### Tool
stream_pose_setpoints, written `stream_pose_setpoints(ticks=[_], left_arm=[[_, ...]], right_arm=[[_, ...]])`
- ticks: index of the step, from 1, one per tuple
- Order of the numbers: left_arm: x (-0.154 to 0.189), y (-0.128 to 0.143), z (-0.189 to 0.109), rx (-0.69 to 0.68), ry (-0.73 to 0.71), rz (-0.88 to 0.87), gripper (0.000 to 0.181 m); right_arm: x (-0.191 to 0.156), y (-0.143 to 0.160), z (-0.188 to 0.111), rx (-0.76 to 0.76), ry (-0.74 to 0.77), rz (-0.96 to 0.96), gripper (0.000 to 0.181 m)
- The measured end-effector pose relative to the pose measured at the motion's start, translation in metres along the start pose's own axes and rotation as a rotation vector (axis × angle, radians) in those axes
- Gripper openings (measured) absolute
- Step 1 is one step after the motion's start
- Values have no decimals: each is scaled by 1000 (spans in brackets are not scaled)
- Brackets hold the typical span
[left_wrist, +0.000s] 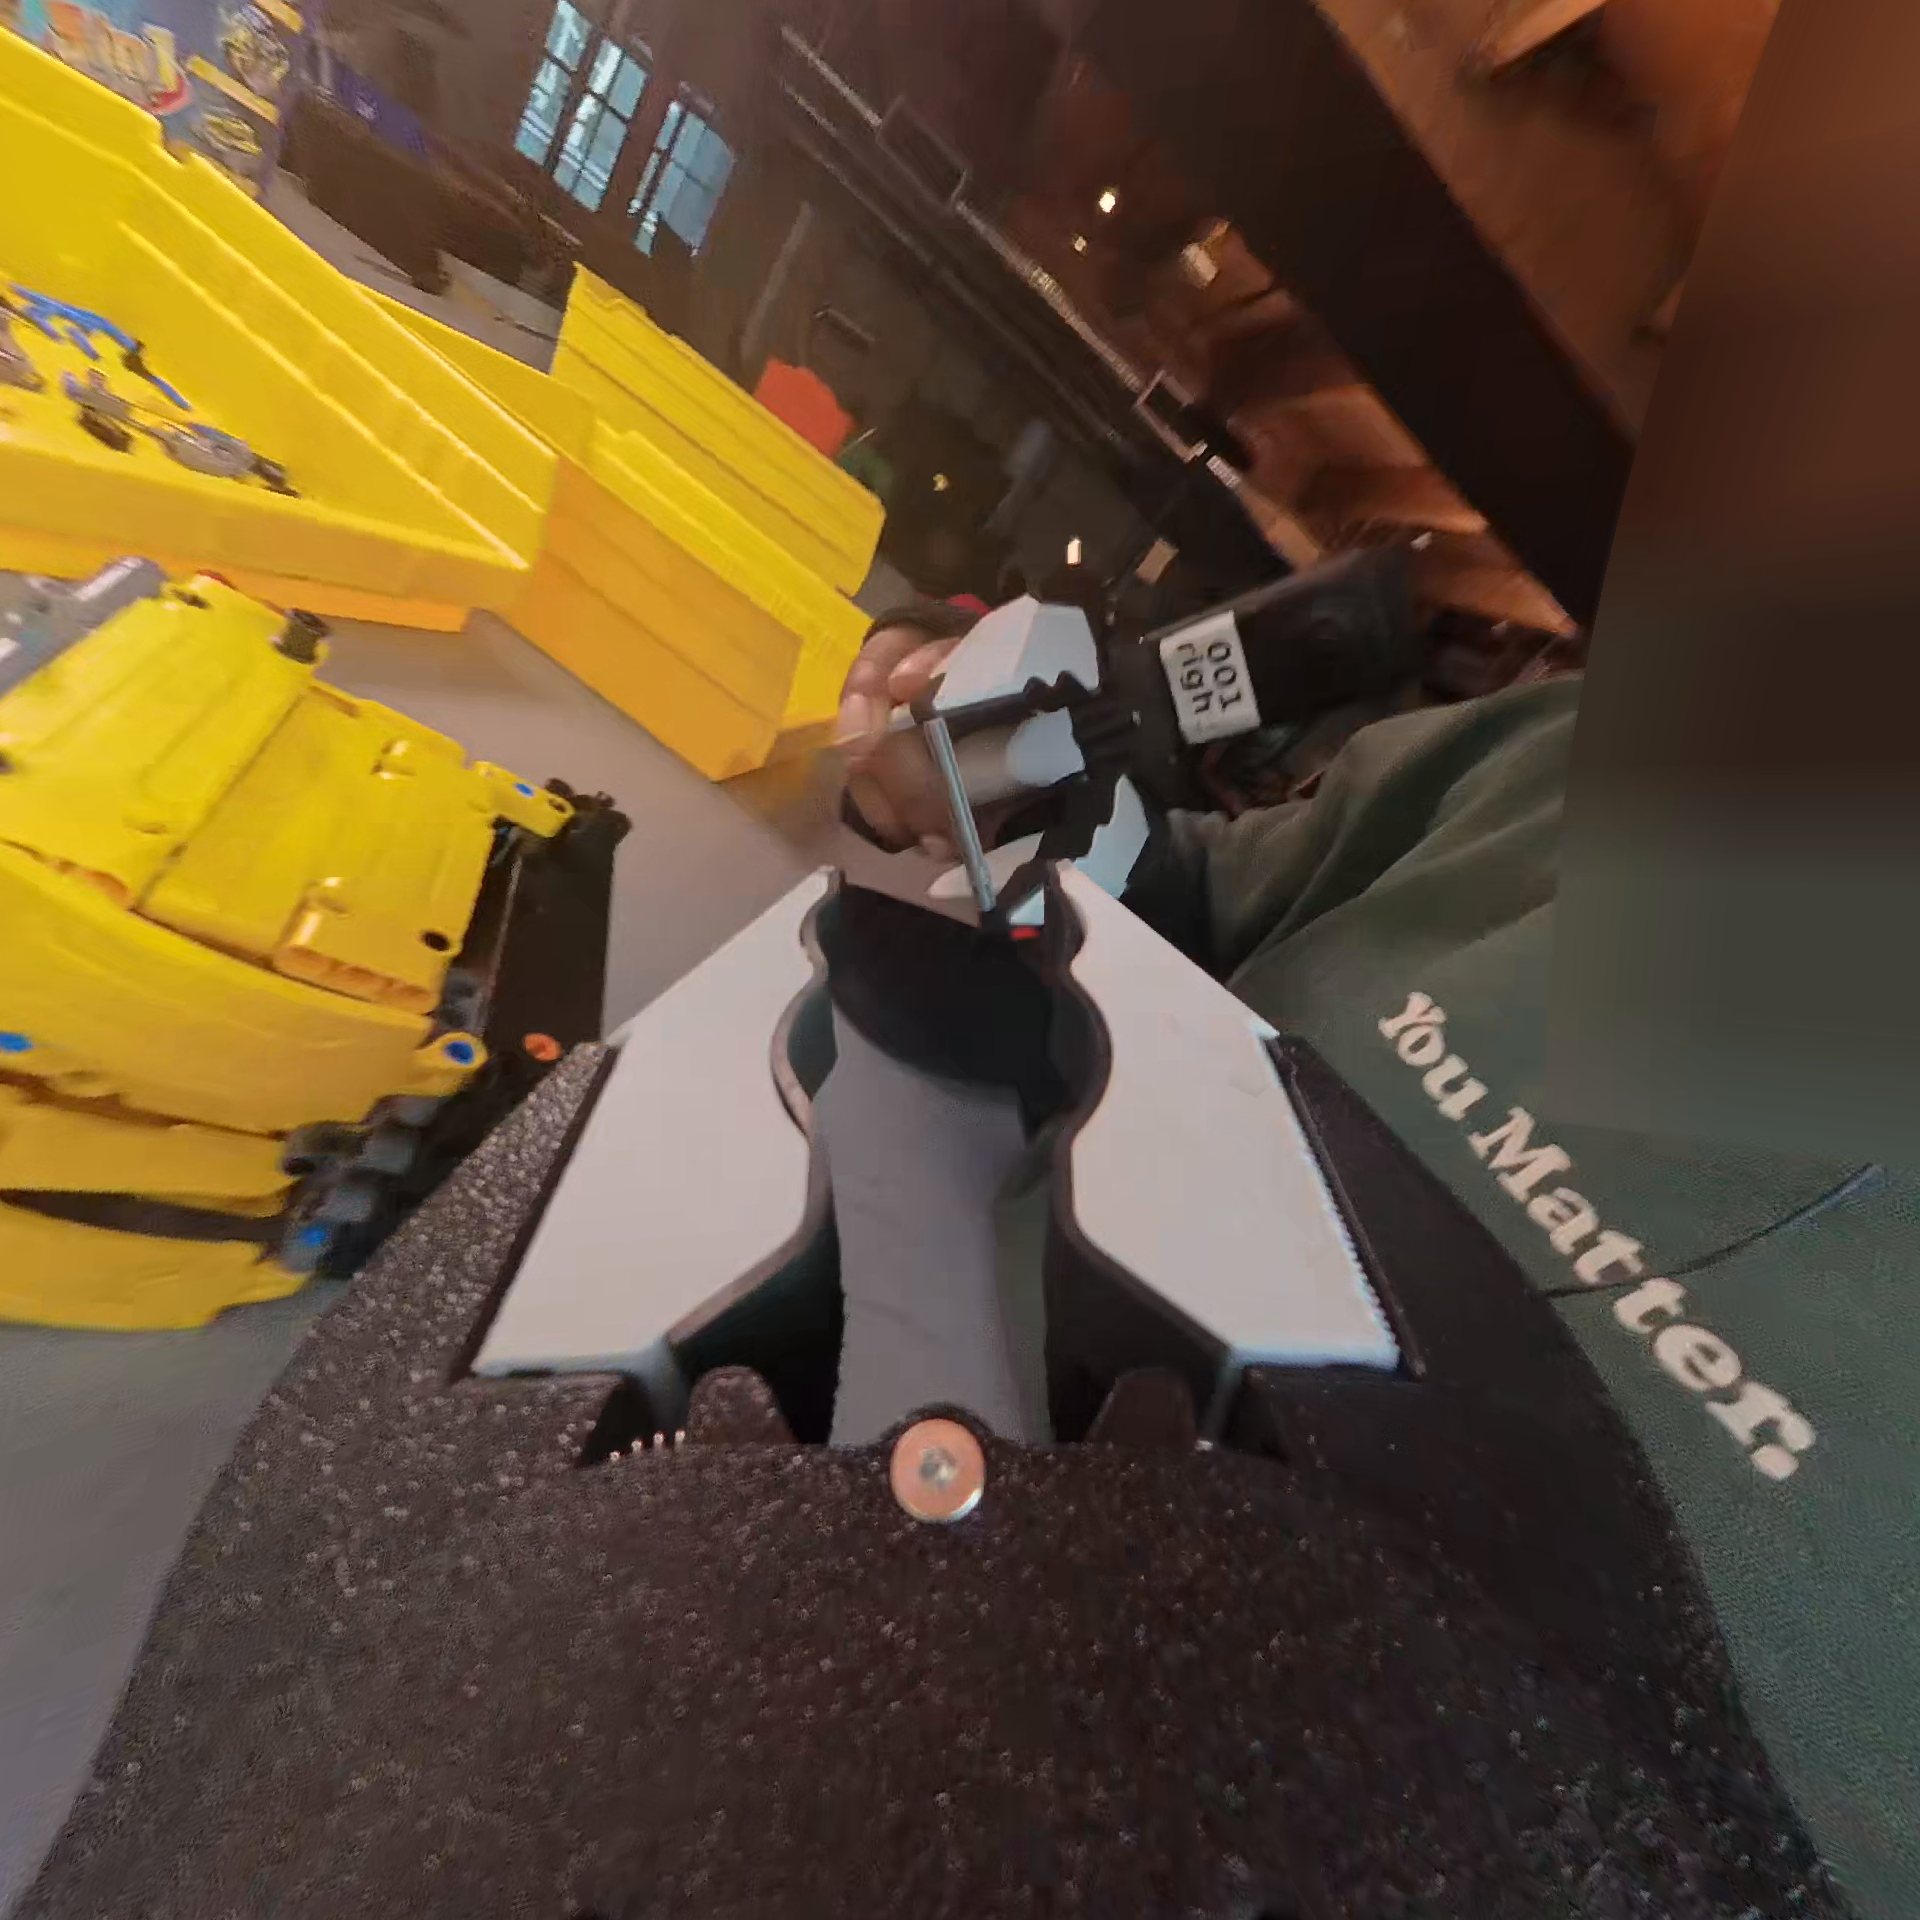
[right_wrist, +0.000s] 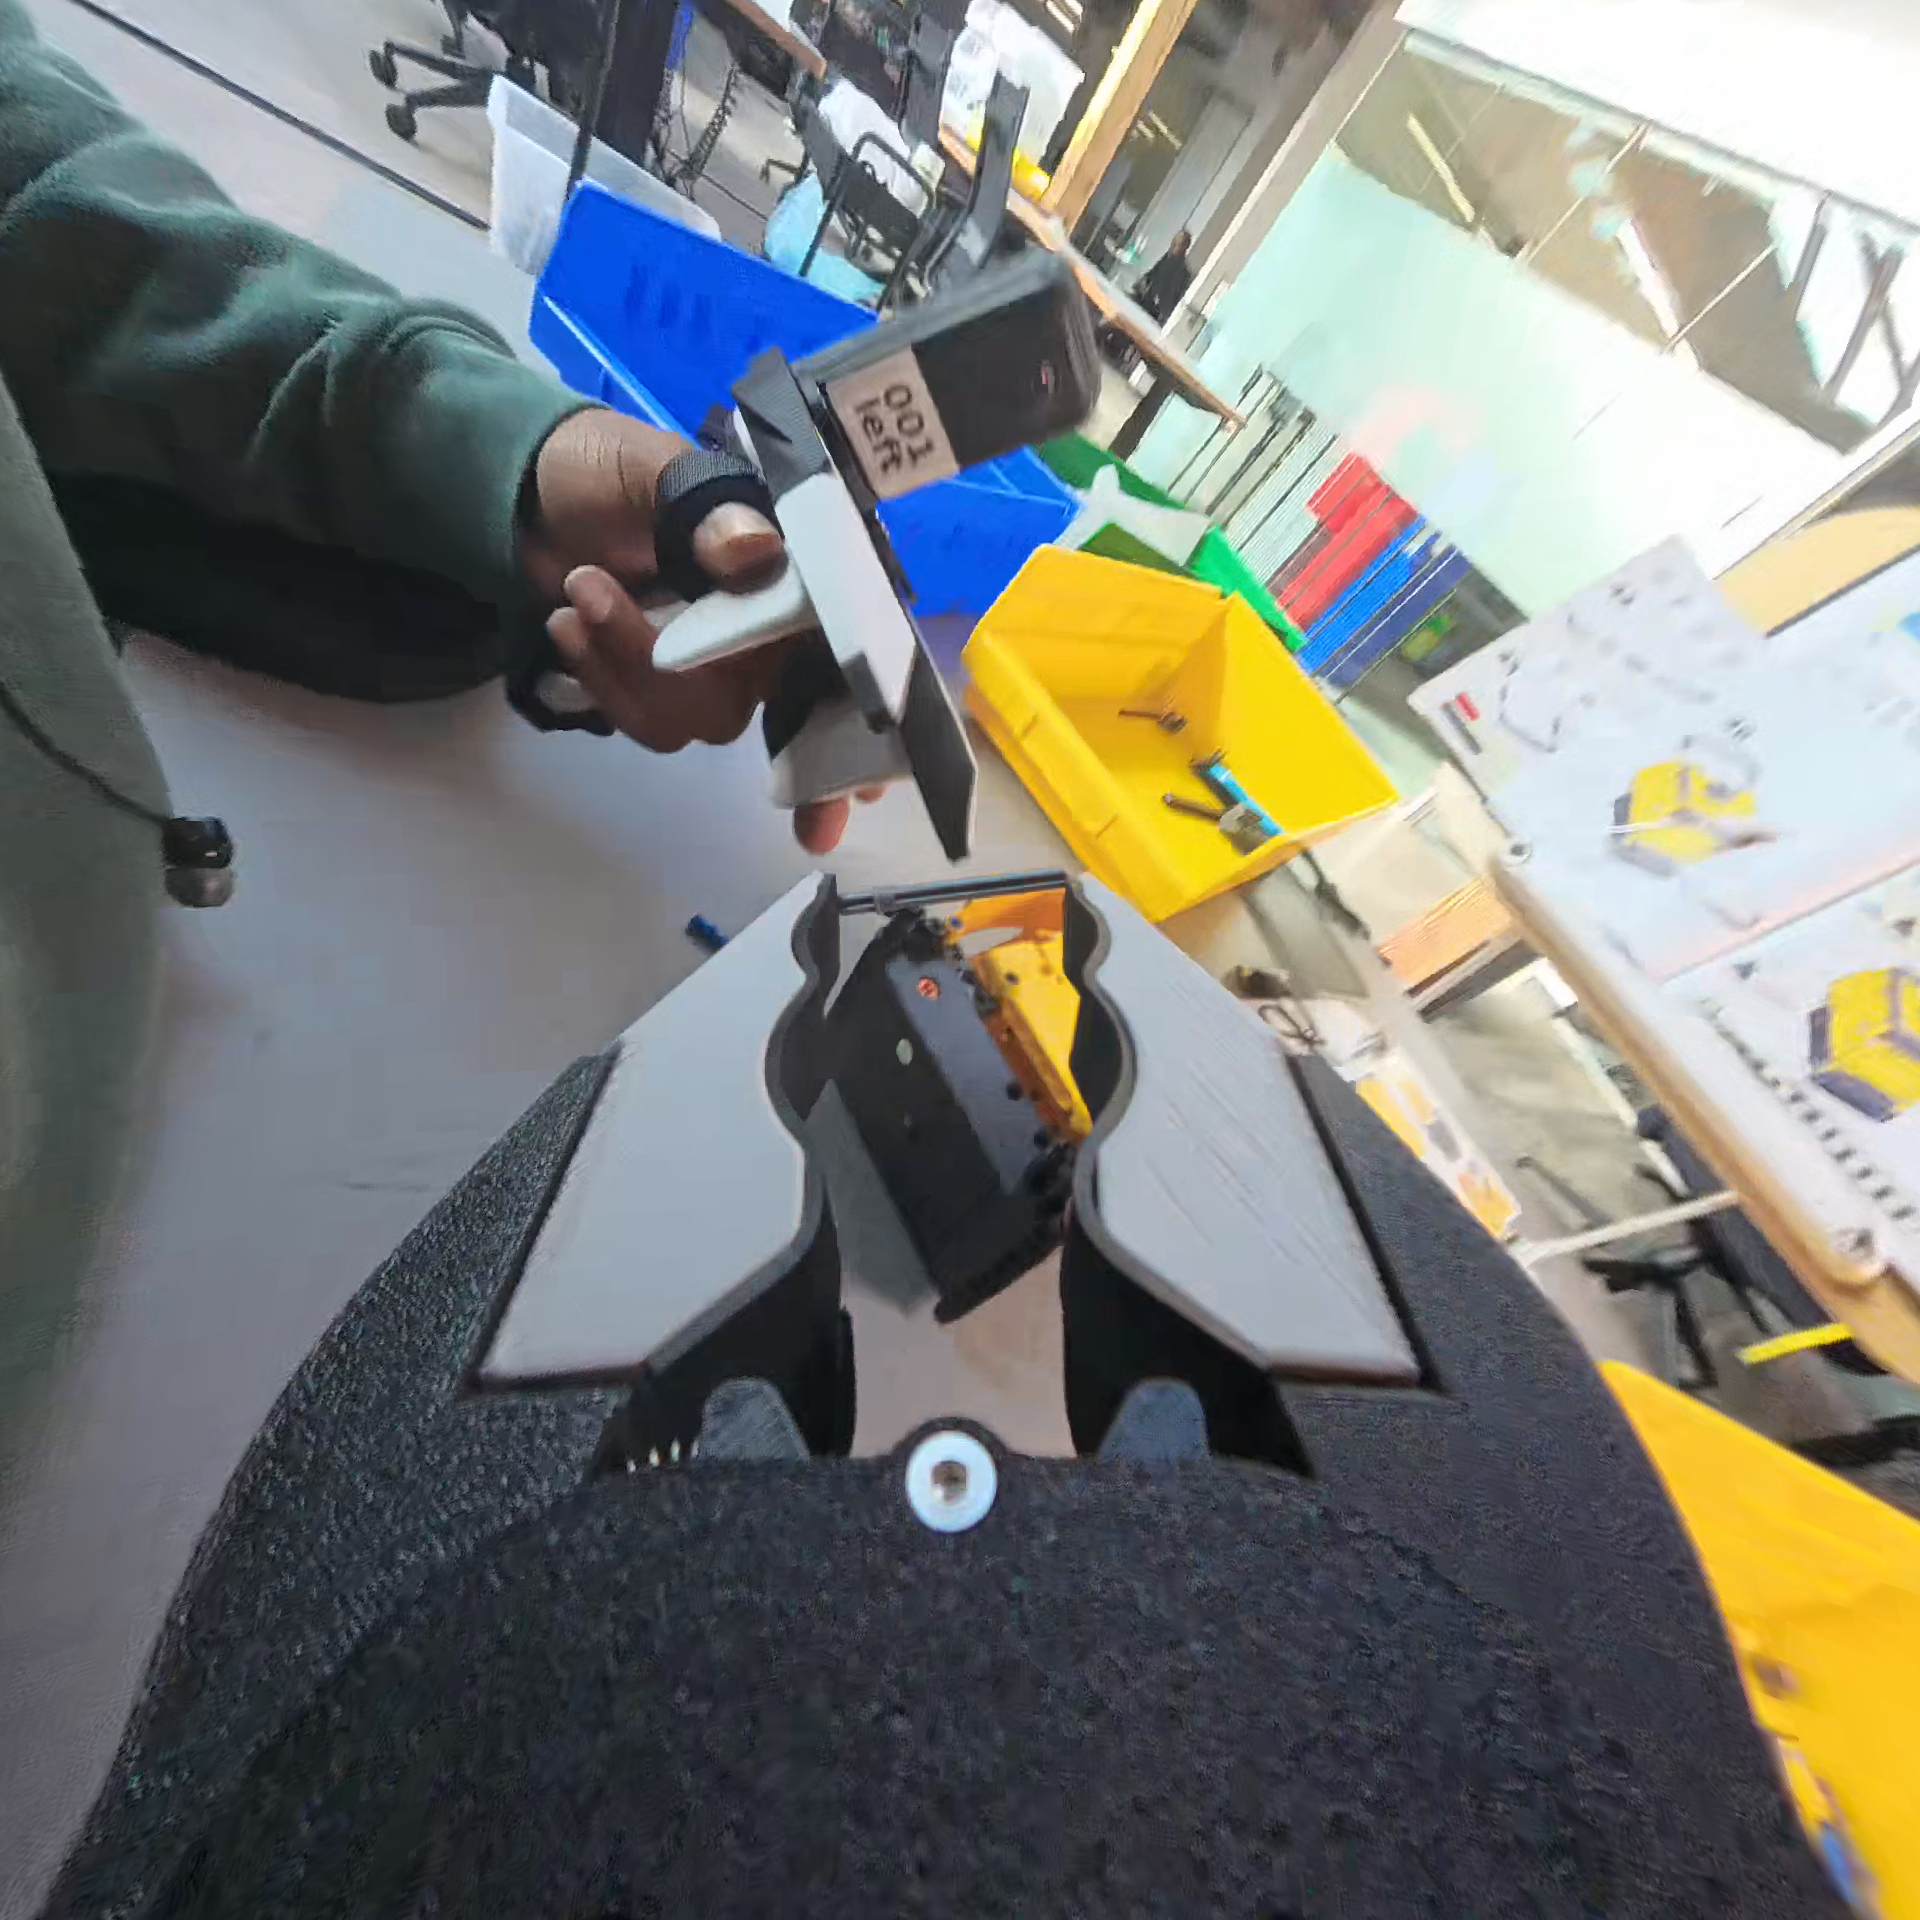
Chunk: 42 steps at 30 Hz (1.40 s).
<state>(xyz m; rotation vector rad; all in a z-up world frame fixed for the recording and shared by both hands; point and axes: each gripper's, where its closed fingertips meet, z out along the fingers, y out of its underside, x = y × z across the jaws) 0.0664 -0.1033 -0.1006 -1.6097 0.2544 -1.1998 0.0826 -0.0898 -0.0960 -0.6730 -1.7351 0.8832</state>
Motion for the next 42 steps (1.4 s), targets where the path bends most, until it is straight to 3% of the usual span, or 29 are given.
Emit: stream_pose_setpoints(ticks=[3, 7, 8, 10, 15, 18, 22, 26, 28, 32, 36, 42], left_arm=[[9, -7, 10, 64, 135, -159, 29], [8, 0, 13, 27, 118, -107, 2], [8, 1, 13, 15, 109, -83, 2], [4, 8, 11, -52, 67, 8, 3], [-4, 30, 9, -296, -42, 389, 3], [5, 29, 15, -312, 3, 458, 3], [7, 31, 18, -321, 15, 488, 3], [5, 30, 15, -304, 21, 461, 3], [-2, 22, 8, -284, -18, 466, 14], [-36, 1, -26, -254, -249, 530, 24], [-64, 9, -45, -322, -394, 553, 33], [-84, 30, -40, -387, -466, 508, 51]], right_arm=[[0, -9, 17, 12, 41, -144, 43], [-4, -14, 28, 28, 53, -211, 43], [-5, -14, 28, 29, 48, -217, 43], [-8, -12, 28, 34, -26, -140, 39], [-10, -14, 17, 2, -421, 203, 39], [-17, -9, 16, -72, -568, 212, 27], [-26, -9, 17, -71, -645, 192, 5], [-25, -8, 20, -61, -663, 228, 4], [-14, -6, 27, -83, -606, 257, 3], [15, 14, 41, -206, -434, 330, 3], [5, 36, 53, -294, -421, 319, 4], [5, 51, 61, -378, -450, 291, 3]])
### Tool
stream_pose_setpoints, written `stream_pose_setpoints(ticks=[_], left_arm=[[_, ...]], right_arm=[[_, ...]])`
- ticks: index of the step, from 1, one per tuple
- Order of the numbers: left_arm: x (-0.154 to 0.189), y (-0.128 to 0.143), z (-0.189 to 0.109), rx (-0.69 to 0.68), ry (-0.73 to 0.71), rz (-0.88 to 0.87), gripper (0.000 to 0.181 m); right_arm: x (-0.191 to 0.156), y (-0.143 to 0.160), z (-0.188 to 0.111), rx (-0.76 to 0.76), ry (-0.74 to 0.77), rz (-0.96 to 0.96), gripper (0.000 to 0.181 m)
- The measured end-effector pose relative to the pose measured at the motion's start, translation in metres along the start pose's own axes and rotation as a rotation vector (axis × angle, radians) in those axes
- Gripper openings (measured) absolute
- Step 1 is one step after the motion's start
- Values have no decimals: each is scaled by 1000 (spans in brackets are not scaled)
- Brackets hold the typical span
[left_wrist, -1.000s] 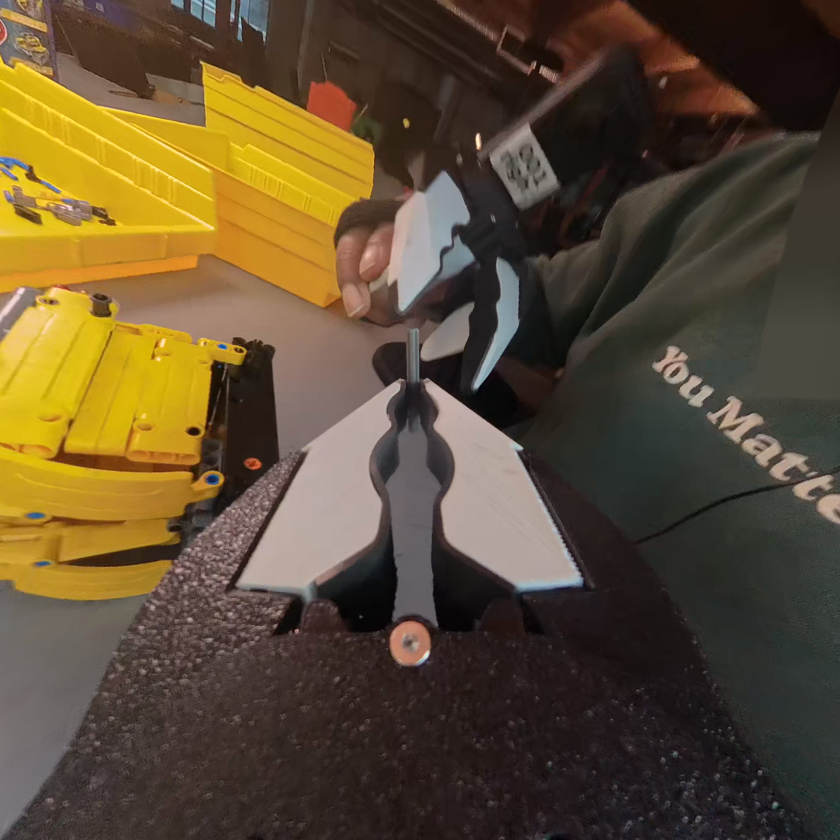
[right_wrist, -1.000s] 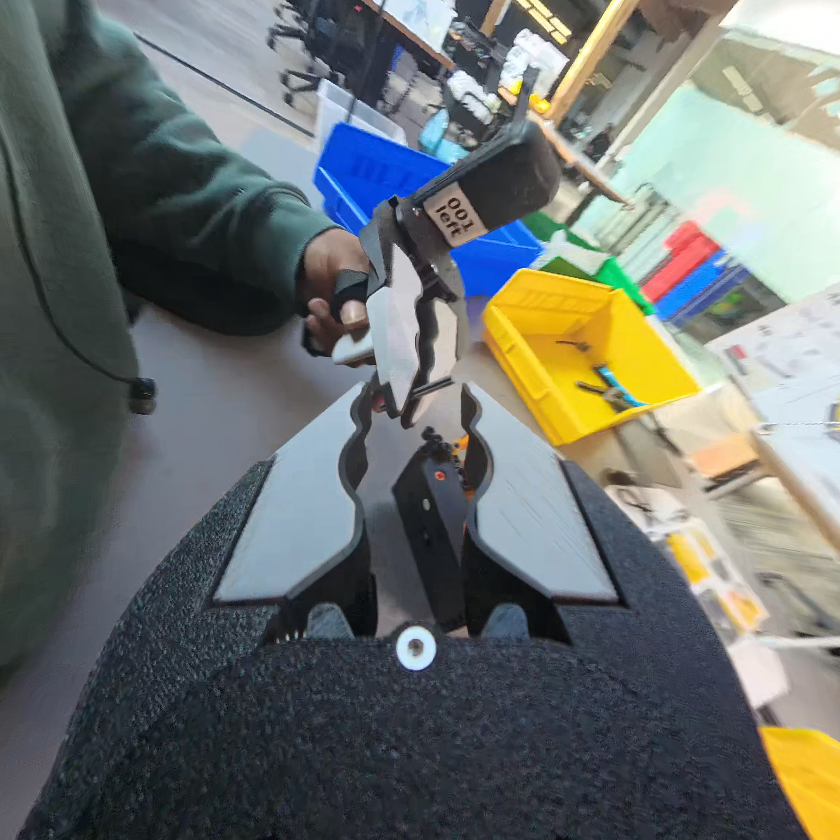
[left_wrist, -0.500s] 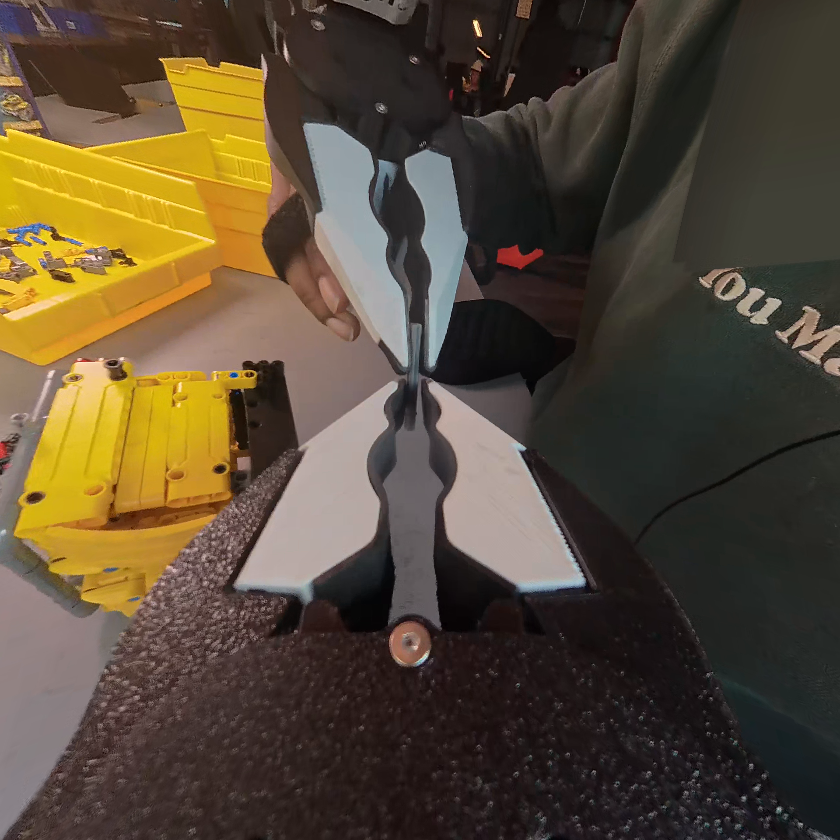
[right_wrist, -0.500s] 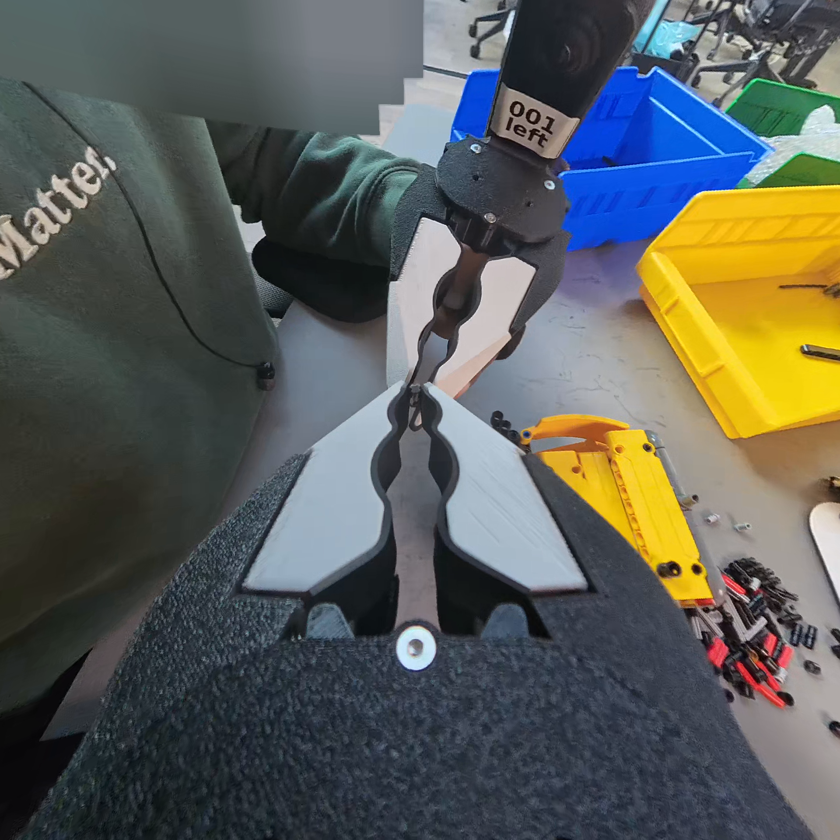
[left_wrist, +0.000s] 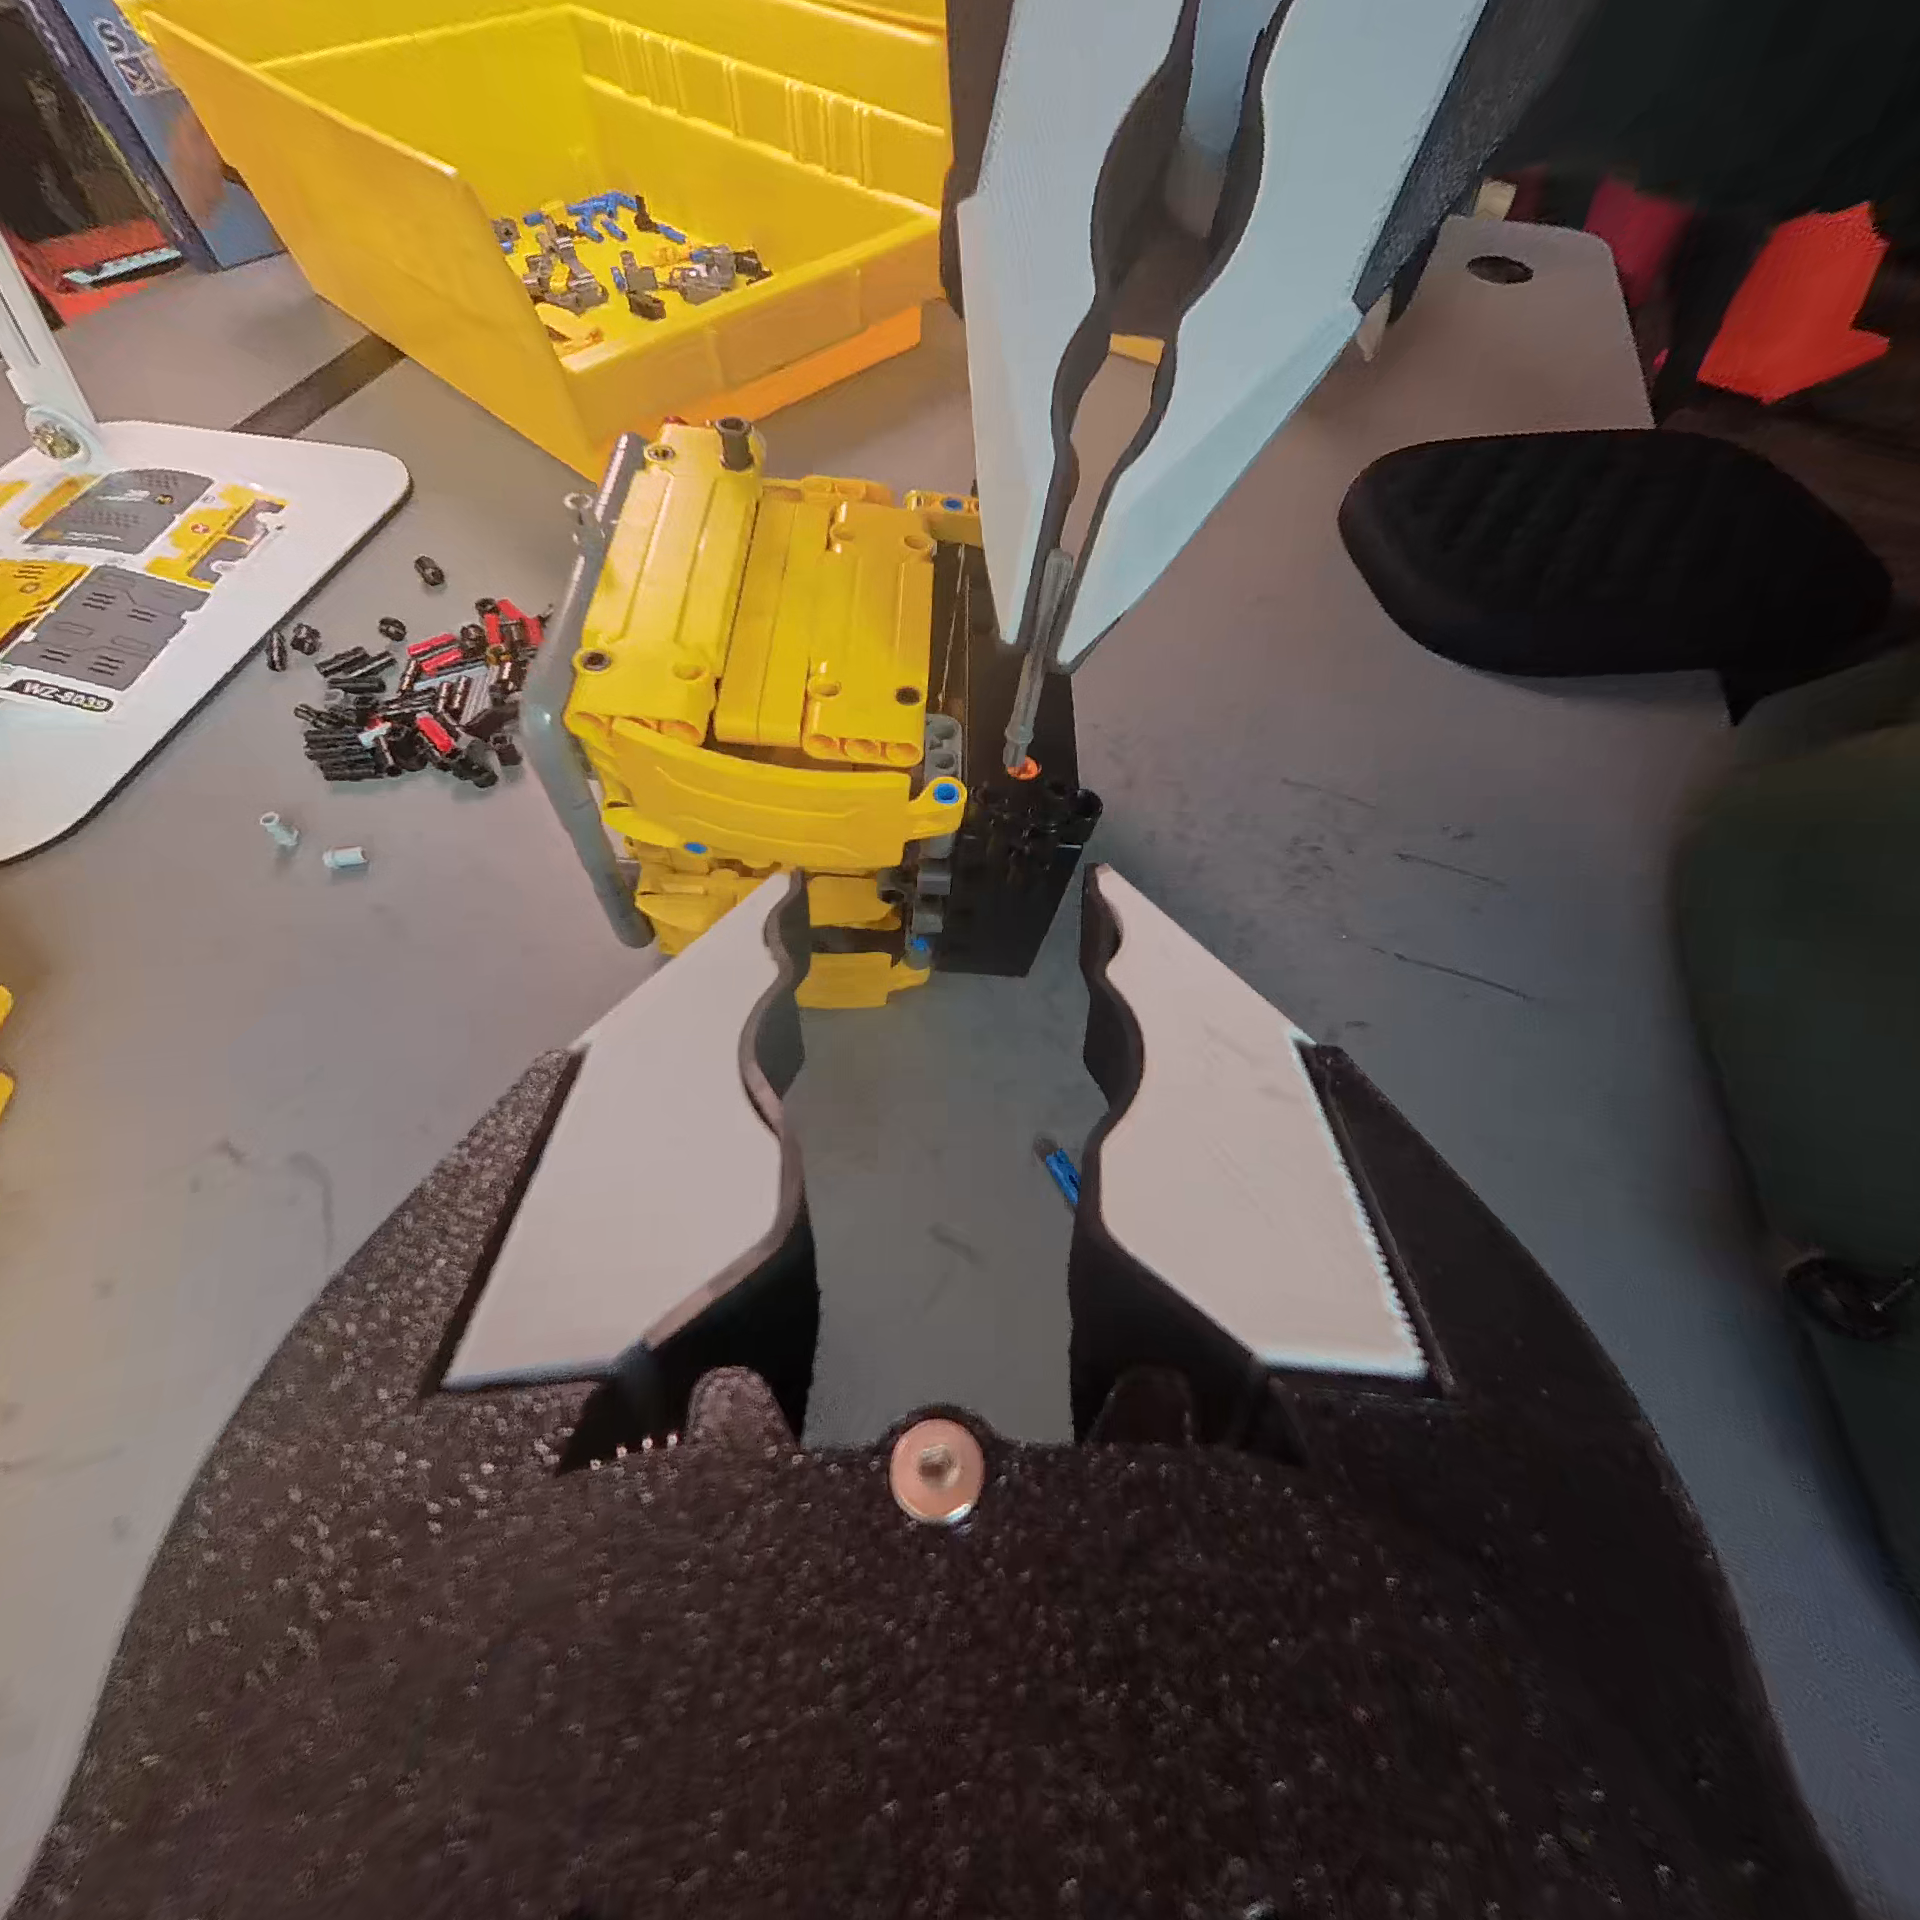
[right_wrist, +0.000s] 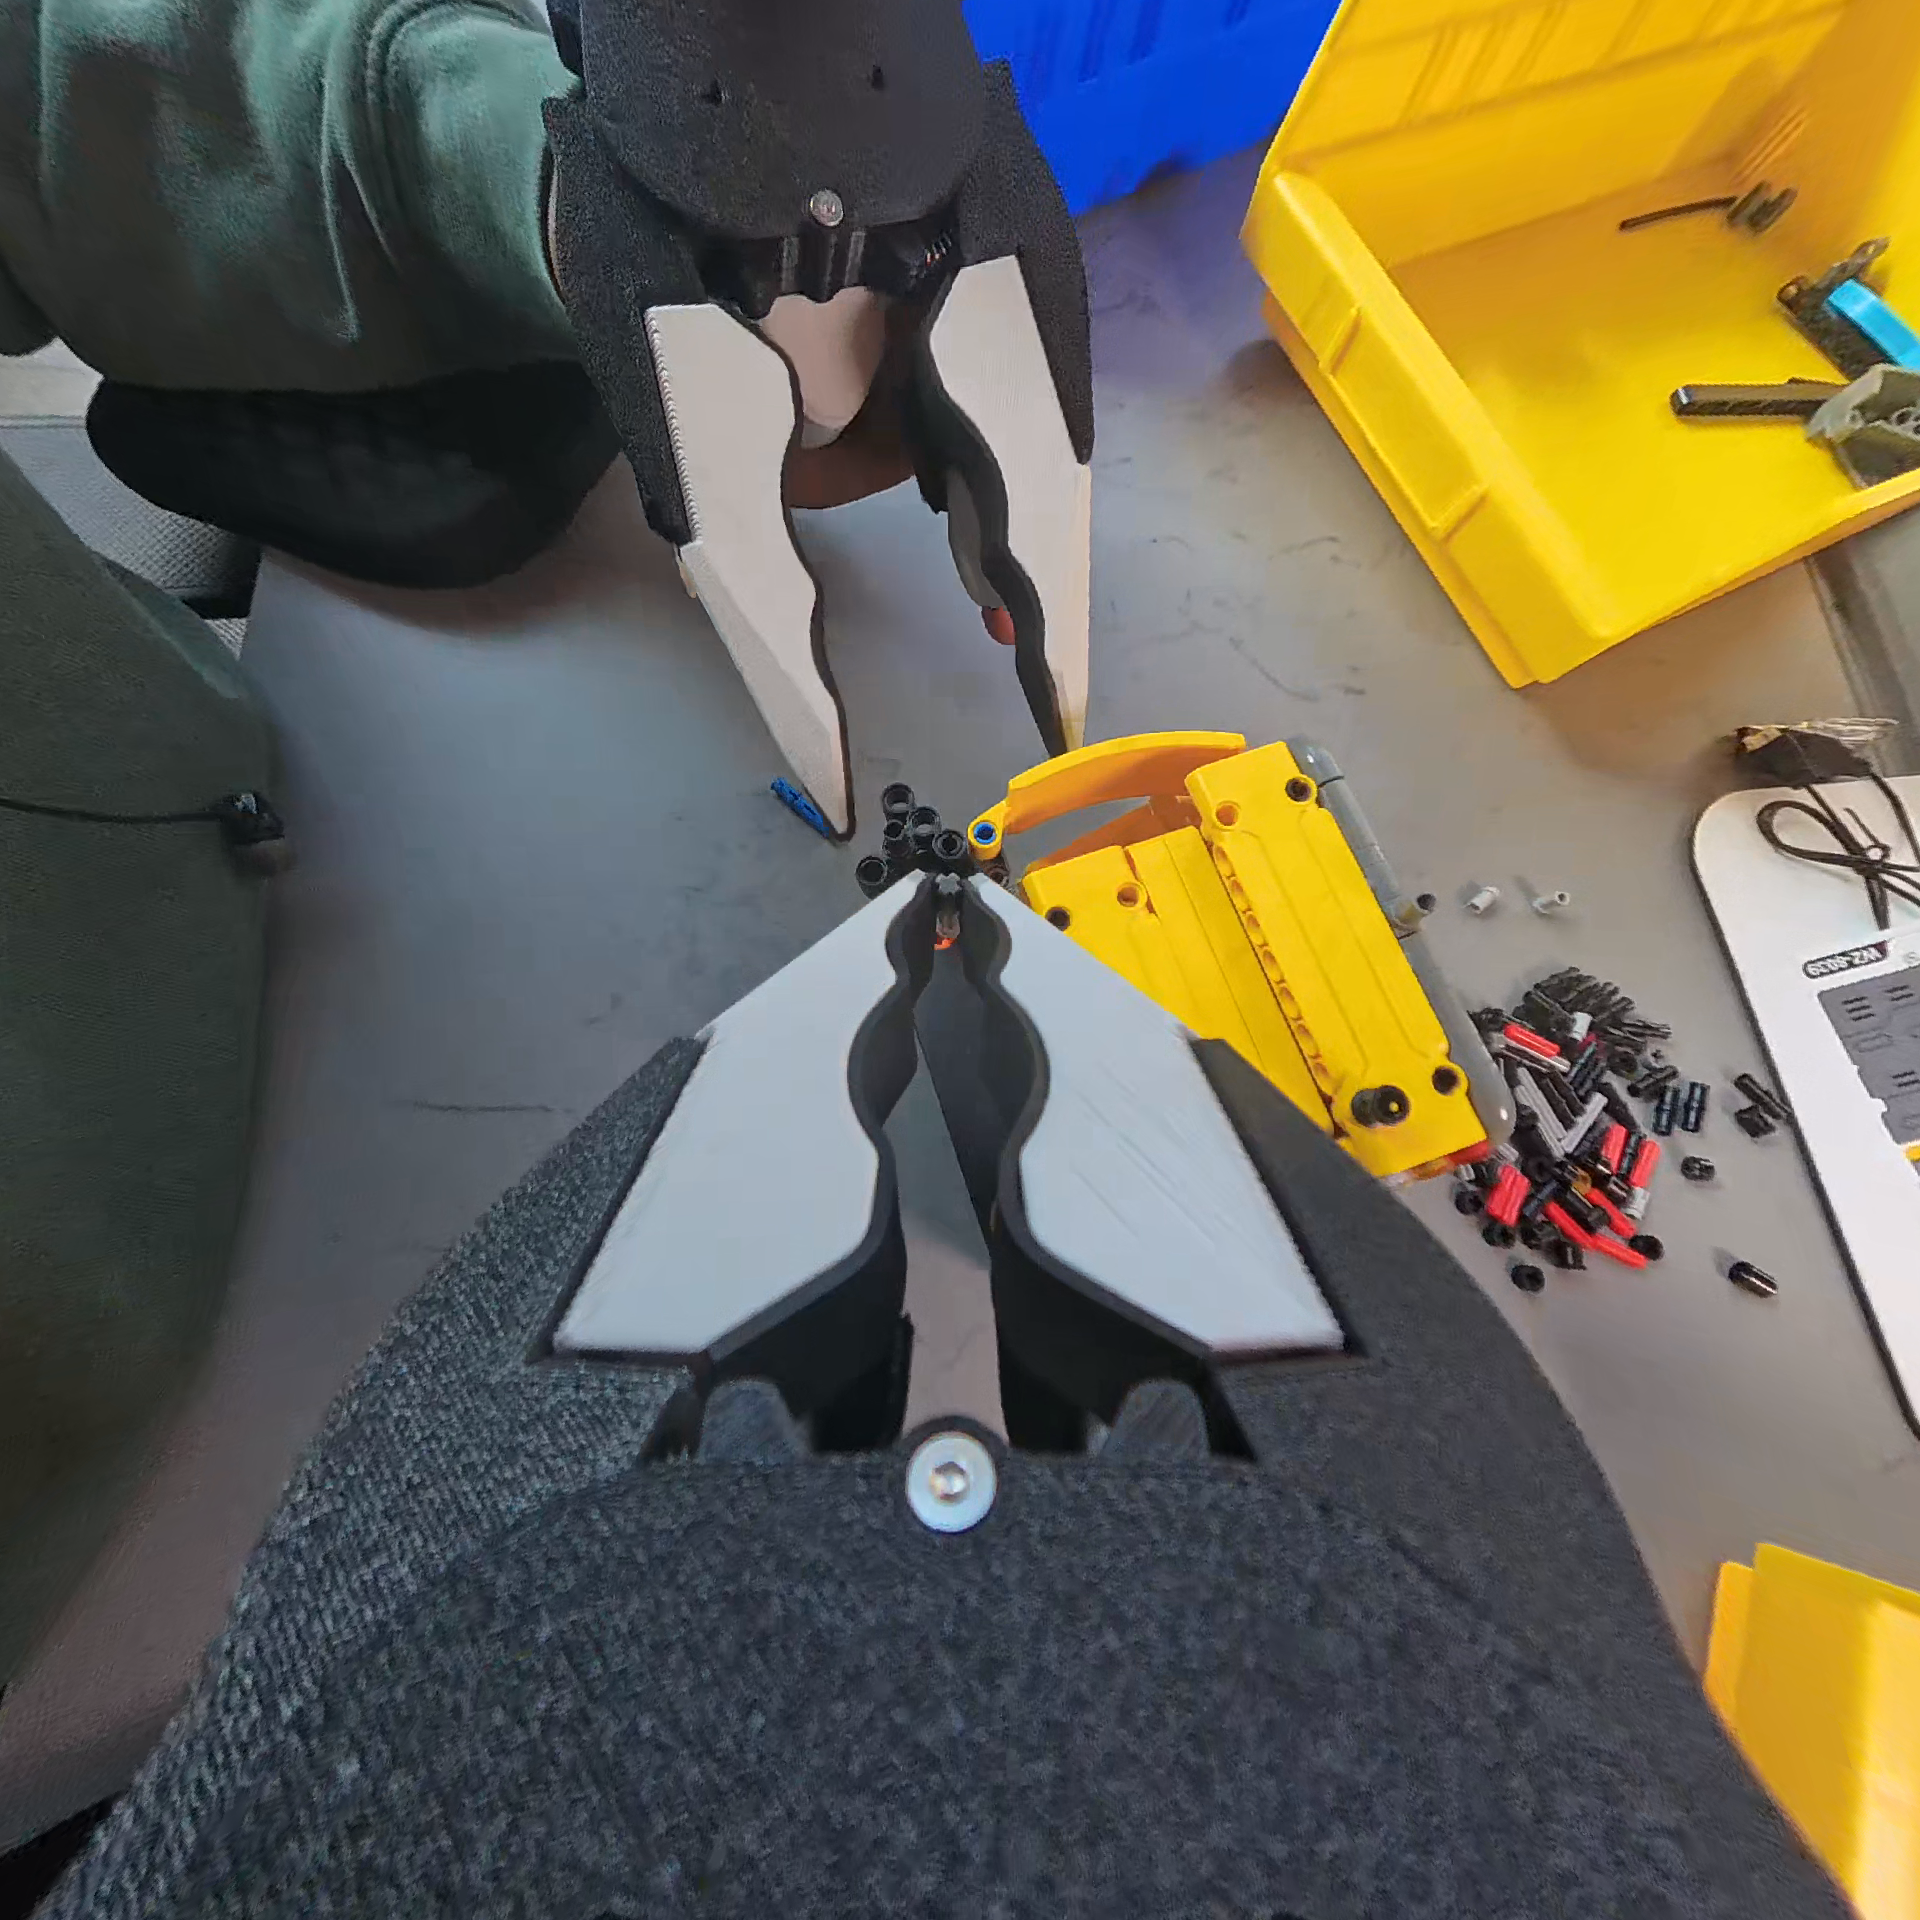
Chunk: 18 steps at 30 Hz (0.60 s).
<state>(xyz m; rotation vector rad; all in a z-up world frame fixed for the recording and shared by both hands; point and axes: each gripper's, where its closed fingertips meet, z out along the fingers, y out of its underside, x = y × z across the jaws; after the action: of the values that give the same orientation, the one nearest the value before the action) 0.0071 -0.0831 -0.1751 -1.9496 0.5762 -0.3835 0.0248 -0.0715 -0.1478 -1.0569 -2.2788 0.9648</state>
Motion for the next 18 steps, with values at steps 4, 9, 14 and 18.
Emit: stream_pose_setpoints(ticks=[4, 9, 14, 18], left_arm=[[0, 8, 13, -41, -41, -17, 60], [-1, 12, 25, -59, -97, -34, 68], [-3, 14, 33, -65, -147, -22, 71], [-5, 14, 36, -69, -160, -20, 67]], right_arm=[[0, 1, 1, -39, -16, -18, 3], [-3, 3, 1, -80, -32, -71, 3], [-2, 4, 1, -118, -82, -63, 3], [-2, 4, 1, -168, -94, -95, 3]])
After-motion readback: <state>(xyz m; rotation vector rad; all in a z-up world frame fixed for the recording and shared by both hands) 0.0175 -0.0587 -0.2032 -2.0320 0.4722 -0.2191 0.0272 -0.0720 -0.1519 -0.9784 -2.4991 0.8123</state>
